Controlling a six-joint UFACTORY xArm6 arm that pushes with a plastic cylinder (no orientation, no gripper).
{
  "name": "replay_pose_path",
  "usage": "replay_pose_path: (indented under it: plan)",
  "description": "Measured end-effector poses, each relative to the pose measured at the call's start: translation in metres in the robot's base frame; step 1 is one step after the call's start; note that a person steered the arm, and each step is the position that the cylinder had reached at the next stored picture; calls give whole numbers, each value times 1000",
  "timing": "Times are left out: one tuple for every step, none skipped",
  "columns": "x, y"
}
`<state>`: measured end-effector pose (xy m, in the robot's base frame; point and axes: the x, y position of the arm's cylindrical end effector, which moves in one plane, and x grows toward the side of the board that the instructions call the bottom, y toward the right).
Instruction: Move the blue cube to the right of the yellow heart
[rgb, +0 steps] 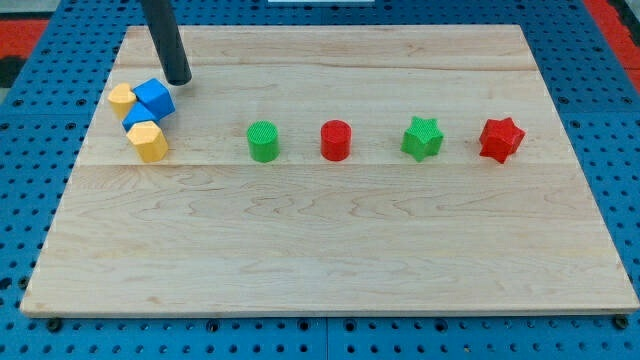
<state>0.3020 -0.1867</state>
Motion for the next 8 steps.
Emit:
replay_pose_path:
  plan:
    - [0, -1]
    - [0, -3]
    - [0, -5]
    - [0, -7]
    - [0, -11]
    - [0, -13]
    - [0, -15]
    - [7, 21]
